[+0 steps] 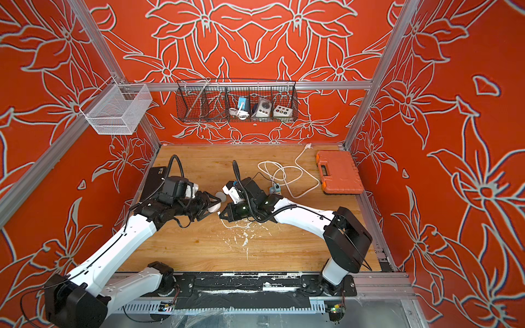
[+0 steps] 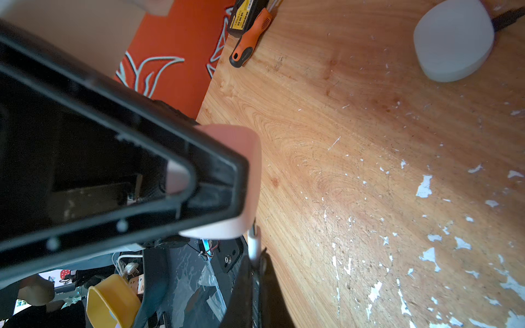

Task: Charge the bluetooth headset
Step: Insert the charging cable into the bluetooth headset.

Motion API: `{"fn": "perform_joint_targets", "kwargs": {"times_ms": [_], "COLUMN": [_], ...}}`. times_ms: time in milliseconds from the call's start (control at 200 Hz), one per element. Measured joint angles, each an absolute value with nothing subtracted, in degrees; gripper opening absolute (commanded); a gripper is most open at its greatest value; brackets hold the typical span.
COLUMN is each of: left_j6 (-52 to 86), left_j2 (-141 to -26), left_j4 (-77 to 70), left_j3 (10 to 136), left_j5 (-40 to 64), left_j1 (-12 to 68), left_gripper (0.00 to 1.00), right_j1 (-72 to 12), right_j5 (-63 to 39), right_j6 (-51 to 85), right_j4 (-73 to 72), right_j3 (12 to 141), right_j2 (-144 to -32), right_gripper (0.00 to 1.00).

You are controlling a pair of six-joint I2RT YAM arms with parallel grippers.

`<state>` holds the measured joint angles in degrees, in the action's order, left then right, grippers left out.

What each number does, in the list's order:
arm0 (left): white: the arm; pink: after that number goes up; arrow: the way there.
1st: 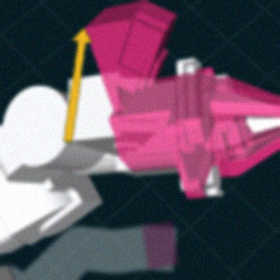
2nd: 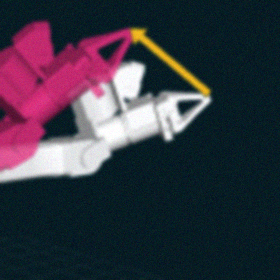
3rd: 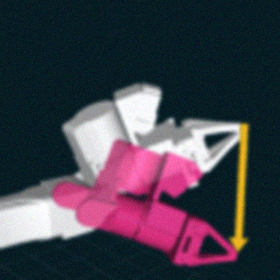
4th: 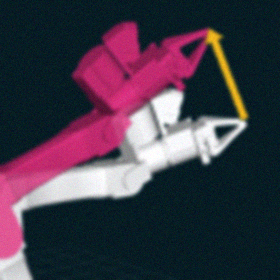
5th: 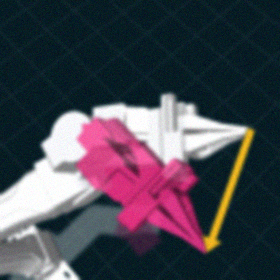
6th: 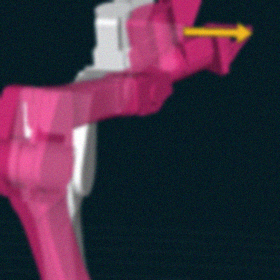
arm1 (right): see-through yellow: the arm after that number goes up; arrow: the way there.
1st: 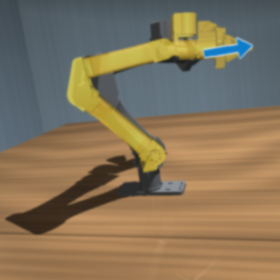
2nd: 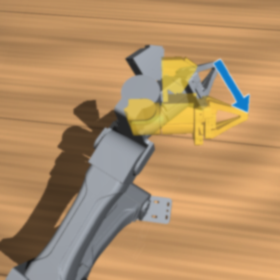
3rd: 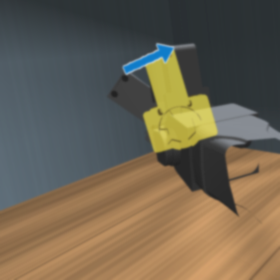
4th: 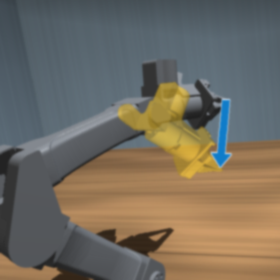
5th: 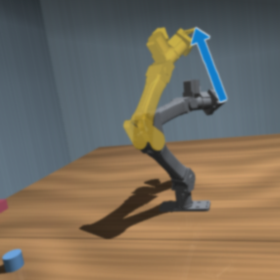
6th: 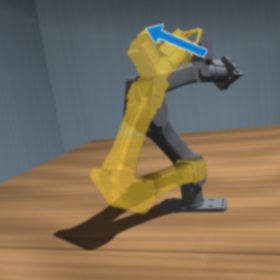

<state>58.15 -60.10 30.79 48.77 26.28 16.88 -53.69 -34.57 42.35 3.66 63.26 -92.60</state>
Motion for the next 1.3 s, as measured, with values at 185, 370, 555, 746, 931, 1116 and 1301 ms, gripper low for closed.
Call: {"fn": "perform_joint_targets", "kwargs": {"times_ms": [185, 370, 555, 746, 931, 1116, 1301], "left_j6": [58.2, 58.2, 58.2, 58.1, 58.1, 58.1, 57.8], "left_j2": [-60.1, -60.1, -60.1, -60.1, -60.1, -60.1, -60.1], "left_j4": [30.8, 30.8, 30.8, 30.8, 30.7, 30.7, 30.5], "left_j3": [48.8, 48.8, 48.8, 48.8, 48.8, 48.8, 48.8], "left_j5": [26.0, 25.8, 25.8, 25.8, 25.9, 26.0, 26.0], "left_j1": [16.9, 16.9, 16.9, 16.9, 16.9, 16.9, 16.9], "left_gripper": [0.32, 0.32, 0.32, 0.32, 0.31, 0.3, 0.28], "right_j1": [-53.7, -53.7, -53.7, -53.7, -53.7, -53.7, -53.7], "right_j5": [-34.6, -34.6, -34.7, -34.9, -35.0, -34.9, -34.5], "right_j6": [42.6, 42.6, 42.6, 42.6, 42.6, 42.6, 42.7], "right_j4": [3.1, 2.8, 2.8, 2.8, 2.9, 3.0, 3.8], "right_j3": [63.3, 63.3, 63.3, 63.4, 63.7, 63.8, 64.3], "right_j2": [-92.6, -92.6, -92.6, -92.6, -92.6, -92.6, -92.7], "right_gripper": [0.0, 0.0, 0.0, 0.0, 0.0, 0.0, 0.0]}}
